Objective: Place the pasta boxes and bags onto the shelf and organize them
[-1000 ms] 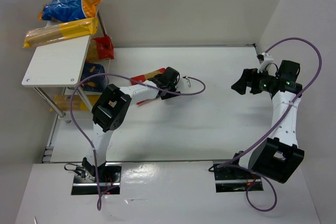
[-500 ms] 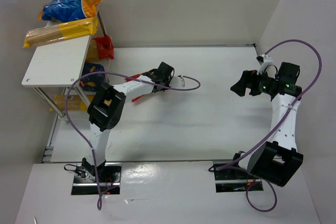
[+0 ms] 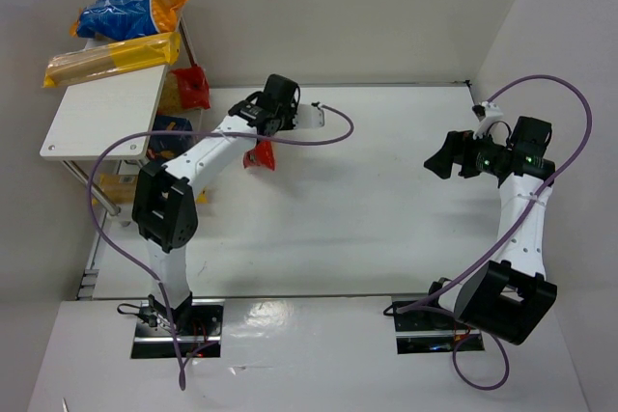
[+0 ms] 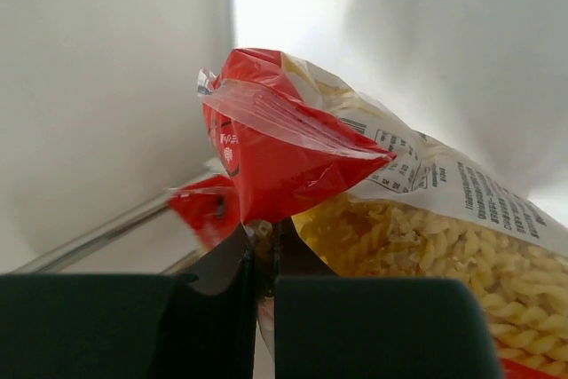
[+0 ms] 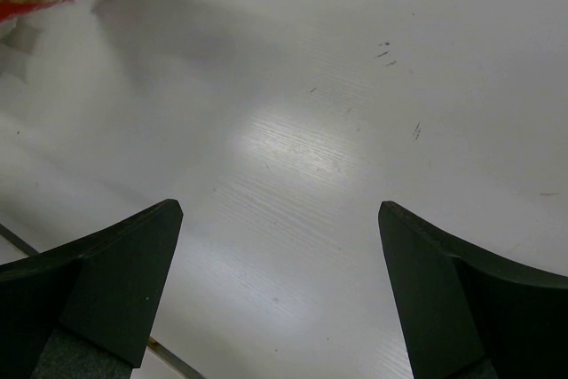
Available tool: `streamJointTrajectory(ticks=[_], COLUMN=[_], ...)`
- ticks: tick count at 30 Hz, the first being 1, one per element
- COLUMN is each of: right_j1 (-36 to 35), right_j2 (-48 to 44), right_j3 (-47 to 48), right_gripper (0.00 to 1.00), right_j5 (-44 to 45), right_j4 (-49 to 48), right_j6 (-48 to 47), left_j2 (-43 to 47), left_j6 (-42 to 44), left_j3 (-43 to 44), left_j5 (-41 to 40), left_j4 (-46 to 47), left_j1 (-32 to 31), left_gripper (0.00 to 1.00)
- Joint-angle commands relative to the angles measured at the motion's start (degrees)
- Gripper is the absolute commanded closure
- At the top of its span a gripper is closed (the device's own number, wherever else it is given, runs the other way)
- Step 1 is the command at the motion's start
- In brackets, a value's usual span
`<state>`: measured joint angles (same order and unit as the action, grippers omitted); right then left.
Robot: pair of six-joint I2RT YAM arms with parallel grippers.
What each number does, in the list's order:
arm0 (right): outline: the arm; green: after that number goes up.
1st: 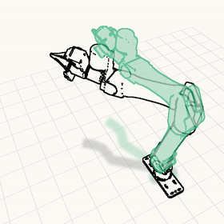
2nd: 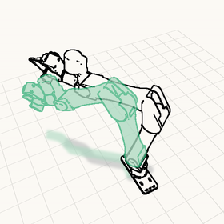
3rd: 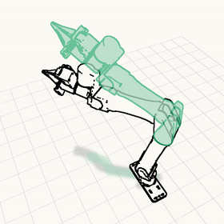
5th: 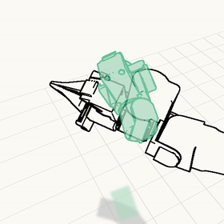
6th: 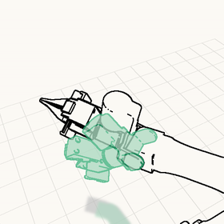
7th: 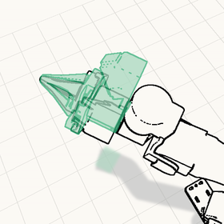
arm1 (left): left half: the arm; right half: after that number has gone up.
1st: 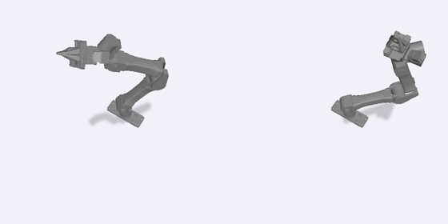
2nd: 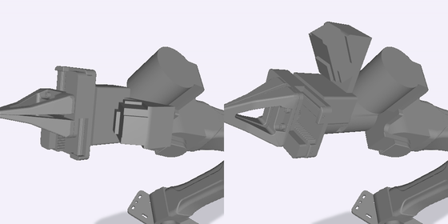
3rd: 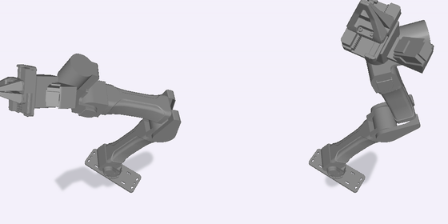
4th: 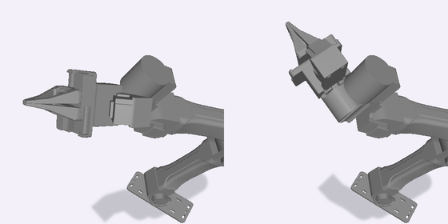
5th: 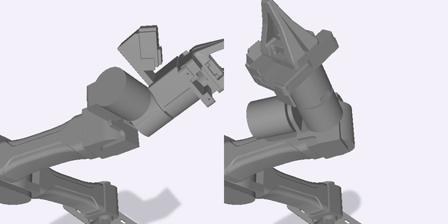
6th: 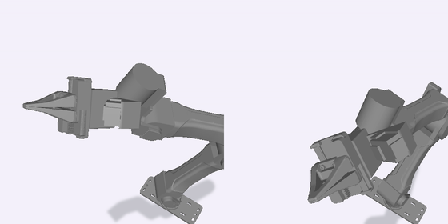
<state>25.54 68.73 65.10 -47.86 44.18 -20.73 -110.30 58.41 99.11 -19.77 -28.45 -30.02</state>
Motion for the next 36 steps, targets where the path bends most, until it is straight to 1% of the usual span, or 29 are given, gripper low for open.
streamJointTrajectory(ticks=[1, 5, 9, 11, 14, 15, 16, 17, 18, 19, 20, 21, 22, 23, 24, 25, 26, 27, 28, 29, 32, 36], right_j1=[0.4, 0.9, 0.9, 0.9, 0.9, 0.9, 0.9, 0.9, 0.9, 0.9, 0.9, 0.9, 0.9, 0.9, 0.9, 0.9, 0.9, 0.9, 0.9, 0.9, 0.9, 0.9], right_j2=[-1.2, -1.2, -0.7, -0.7, -0.2, -0.2, -0.2, -0.2, -0.2, -0.2, -0.2, -0.2, -0.2, -0.2, -0.2, -0.2, -0.2, -0.2, -0.2, -0.2, -0.7, -1.2], right_j3=[-0.4, -1.6, -1.6, -1.6, -1.6, -1.6, -1.6, -1.6, -1.6, -1.6, -1.6, -1.6, -2.2, -2.2, -2.2, -2.7, -2.7, -2.7, -2.7, -2.7, -2.7, -3.2], right_gripper=[0.00, 0.00, 0.00, 0.00, 0.00, 0.00, 0.00, 0.00, 0.00, 0.00, 0.00, 0.00, 0.00, 0.00, 0.00, 0.00, 0.00, 0.00, 0.00, 0.00, 0.00, 0.00], right_j5=[-2.0, -2.0, -2.6, -2.6, -2.6, -3.1, -3.1, -3.1, -3.6, -3.6, -3.6, -3.6, -4.2, -4.2, -4.2, -4.7, -4.7, -4.7, -5.2, -5.2, -5.8, -5.8], right_j4=[-2.2, -3.3, -3.3, -3.3, -3.3, -3.3, -3.3, -3.3, -3.3, -3.3, -3.3, -3.3, -3.3, -3.3, -3.3, -3.3, -3.3, -3.3, -3.3, -3.3, -3.3, -3.3], right_j6=[-0.8, -0.8, -0.8, -0.8, -0.8, -0.8, -0.8, -0.3, -0.3, -0.3, -0.3, -0.3, -0.3, -0.3, -0.3, -0.3, -0.3, -0.3, -0.3, -0.3, -0.3, -0.3], left_j2=[5.3, 5.3, 5.3, 5.3, 3.9, 3.3, 1.9, 1.3, 0.6, -0.5, -1.1, -1.1, -2.7, -3.7, -6.5, -8.6, -10.8, -10.8, -6.6, -5.3, -0.7, 4.7], left_j6=[5.1, 5.7, 6.8, 6.8, 3.2, 1.9, 0.5, -2.6, -4.3, -6.1, -9.2, -10.9, -12.5, -14.0, -16.4, -17.3, -20.1, -20.1, -19.6, -19.6, -21.6, -24.7], left_j3=[7.6, 9.9, 9.9, 12.1, 19.9, 22.5, 27.6, 30.2, 32.8, 35.2, 40.0, 42.5, 45.3, 48.6, 57.4, 63.3, 69.7, 69.7, 66.4, 61.1, 52.7, 50.2], left_j5=[-3.9, -5.4, -6.9, -6.9, -5.9, -5.4, -4.4, -3.5, -2.6, -0.5, 0.7, 1.9, 3.3, 6.3, 7.7, 8.6, 9.3, 8.4, 9.3, 11.2, 12.7, 12.7], left_j4=[2.1, 2.1, 5.2, 5.2, 1.0, -3.5, -5.9, -8.4, -14.3, -17.1, -20.0, -25.5, -28.3, -31.5, -38.4, -42.3, -46.1, -46.2, -46.2, -46.2, -46.2, -46.2], left_j1=[0.7, 1.8, 2.4, 2.4, 2.4, 2.4, 1.9, 1.9, 1.2, 1.2, 0.5, -0.2, -0.2, -0.2, -0.9, -1.7, -2.2, -2.2, -3.0, -3.5, -4.3, -4.9], left_gripper=[1.00, 1.00, 1.00, 1.00, 1.00, 1.00, 1.00, 1.00, 1.00, 1.00, 1.00, 1.00, 1.00, 1.00, 1.00, 1.00, 1.00, 1.00, 1.00, 1.00, 1.00, 1.00])
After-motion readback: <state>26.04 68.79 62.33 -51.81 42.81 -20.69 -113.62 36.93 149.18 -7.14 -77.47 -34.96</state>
